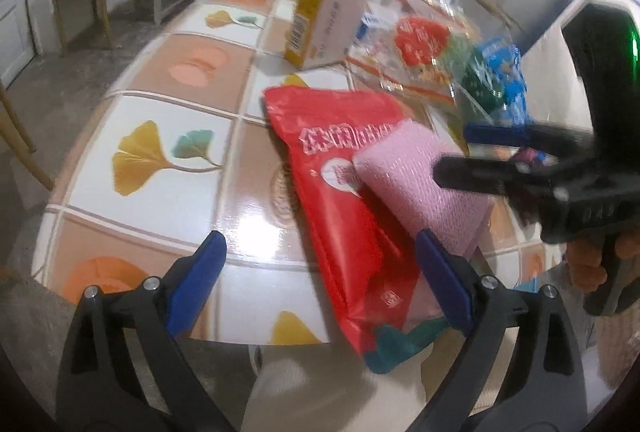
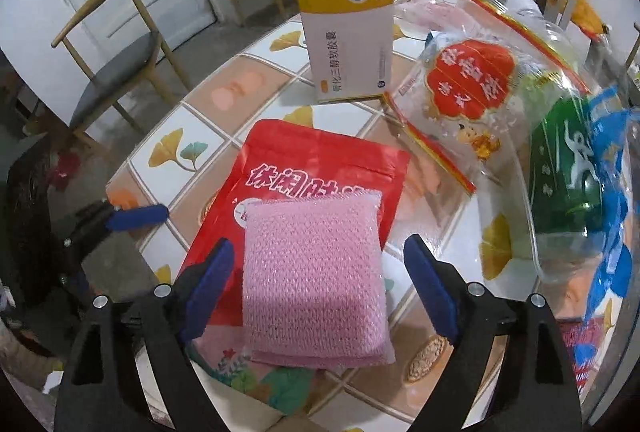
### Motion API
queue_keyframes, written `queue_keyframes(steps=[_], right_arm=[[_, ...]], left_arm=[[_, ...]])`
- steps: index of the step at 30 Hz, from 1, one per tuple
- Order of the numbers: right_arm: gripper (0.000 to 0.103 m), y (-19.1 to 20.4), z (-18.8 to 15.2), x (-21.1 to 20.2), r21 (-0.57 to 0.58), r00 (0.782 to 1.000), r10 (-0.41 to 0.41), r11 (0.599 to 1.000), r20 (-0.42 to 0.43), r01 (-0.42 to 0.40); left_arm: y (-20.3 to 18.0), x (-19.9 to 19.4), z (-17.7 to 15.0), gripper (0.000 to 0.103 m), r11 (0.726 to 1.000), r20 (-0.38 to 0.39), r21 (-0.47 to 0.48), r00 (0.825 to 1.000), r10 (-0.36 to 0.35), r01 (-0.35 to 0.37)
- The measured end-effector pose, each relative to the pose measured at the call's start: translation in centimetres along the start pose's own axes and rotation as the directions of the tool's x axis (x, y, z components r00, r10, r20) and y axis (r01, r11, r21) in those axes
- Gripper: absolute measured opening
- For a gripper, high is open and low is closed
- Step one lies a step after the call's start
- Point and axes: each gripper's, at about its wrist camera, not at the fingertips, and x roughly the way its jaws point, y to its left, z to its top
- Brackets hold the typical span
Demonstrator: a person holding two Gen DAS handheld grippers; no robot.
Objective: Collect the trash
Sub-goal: 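Lift the pink sponge and red bag and carry both toward the blue wastebasket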
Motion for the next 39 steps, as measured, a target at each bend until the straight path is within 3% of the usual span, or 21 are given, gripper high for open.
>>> queue_keyframes(steps=[6, 10, 15, 21, 25, 30, 36, 39], right_arm=[[0.084, 1.3, -1.4, 0.6, -0.086, 1.0, -0.03, 0.996, -0.007, 0.029], [0.084, 2.9, -1.8, 1.8, -0.199, 0.987, -0.161, 0.967, 0.003, 0.158], [0.08, 4.2, -2.9, 3.0, -0.29, 0.965, -0.261, 0.922, 0.019, 0.255], [0.076, 2.3, -3.3, 1.2, -0.166, 0.978, -0.201, 0.964, 0.05, 0.207], [0.075, -0.6, -4.2, -1.1, -0.019, 0.989, -0.121, 0.992, 0.09, 0.123], [0.075, -2.7, -6.0, -0.6, 0.098, 0.997, -0.021, 0.995, 0.074, 0.014], [0.075, -1.8, -7.2, -1.0, 0.102, 0.993, 0.061, 0.992, 0.097, -0.07], [0.075, -1.1, -7.9, -1.2, 0.089, 0.991, 0.084, 0.992, 0.104, -0.093]], left_arm=[[2.1, -2.0, 0.9, 0.09, 0.999, 0.074, -0.01, 0.996, 0.051, -0.05], [2.8, -2.0, 1.5, 0.071, 0.999, 0.061, -0.039, 0.998, 0.018, -0.016], [2.4, -1.7, 1.2, 0.056, 0.995, 0.044, -0.066, 0.996, -0.075, 0.077], [1.3, -1.0, 1.0, 0.046, 0.987, -0.02, -0.075, 0.989, -0.146, 0.144], [1.6, -1.2, -0.1, 0.045, 0.97, -0.073, -0.127, 0.973, -0.219, 0.208], [1.6, -1.1, -2.3, 0.045, 0.948, -0.14, -0.188, 0.949, -0.283, 0.255], [0.6, -0.6, -3.3, 0.044, 0.934, -0.16, -0.237, 0.937, -0.31, 0.268], [0.4, -0.5, -3.6, 0.035, 0.938, -0.17, -0.245, 0.941, -0.291, 0.246]])
